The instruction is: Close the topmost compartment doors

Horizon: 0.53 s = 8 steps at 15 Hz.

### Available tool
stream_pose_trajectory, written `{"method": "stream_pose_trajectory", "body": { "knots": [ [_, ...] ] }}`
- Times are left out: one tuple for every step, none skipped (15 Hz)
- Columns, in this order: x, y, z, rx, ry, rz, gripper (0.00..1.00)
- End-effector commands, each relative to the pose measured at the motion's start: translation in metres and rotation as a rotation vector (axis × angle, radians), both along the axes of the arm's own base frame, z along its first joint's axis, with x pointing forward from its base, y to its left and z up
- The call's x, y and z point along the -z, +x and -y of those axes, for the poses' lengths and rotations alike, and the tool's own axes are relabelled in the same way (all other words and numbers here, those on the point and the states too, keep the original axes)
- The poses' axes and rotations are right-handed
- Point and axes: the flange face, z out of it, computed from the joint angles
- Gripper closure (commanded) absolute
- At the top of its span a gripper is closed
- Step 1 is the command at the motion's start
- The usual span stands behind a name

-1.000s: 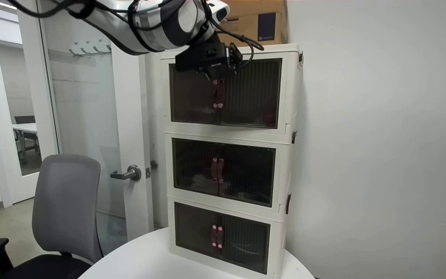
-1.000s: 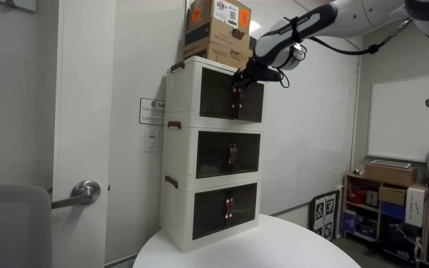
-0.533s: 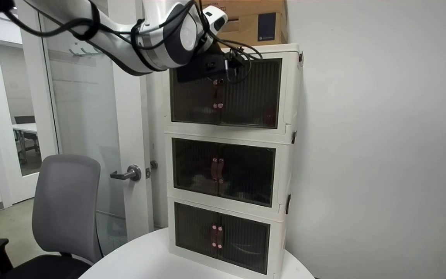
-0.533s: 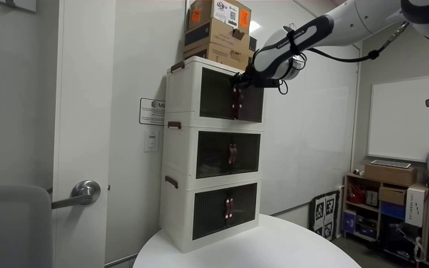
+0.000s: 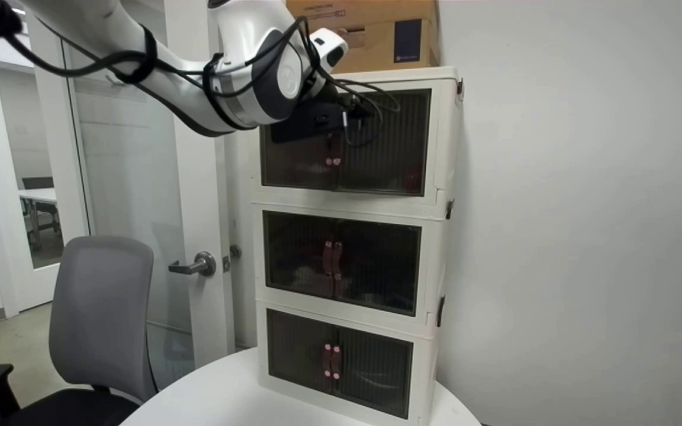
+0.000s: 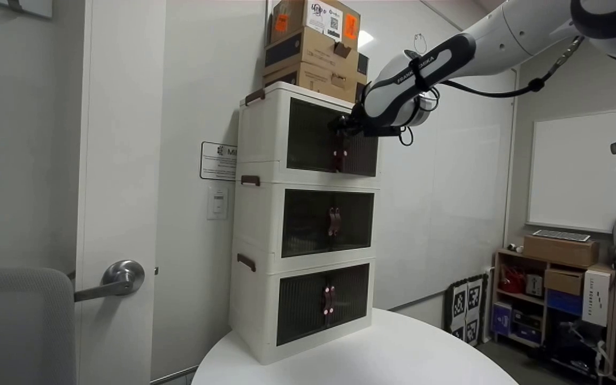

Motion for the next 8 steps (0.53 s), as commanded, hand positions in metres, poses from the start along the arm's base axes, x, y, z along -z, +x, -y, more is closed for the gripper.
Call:
{"method": "stream_pose_trajectory", "body": {
  "knots": [
    [0.010,-0.015,-0.008,-0.007,0.014,-0.049,0.00],
    [0.013,-0.019,-0.010,-0.010,0.017,-0.061,0.00],
    [0.016,-0.024,-0.011,-0.013,0.015,-0.073,0.00],
    [0.020,-0.028,-0.012,-0.015,0.012,-0.081,0.00],
    [0.023,-0.031,-0.012,-0.016,0.009,-0.089,0.00],
    [0.026,-0.034,-0.013,-0.017,0.009,-0.097,0.00],
    [0.031,-0.037,-0.013,-0.017,0.006,-0.110,0.00],
    [0.036,-0.040,-0.013,-0.018,0.004,-0.122,0.00]
  ]
}}
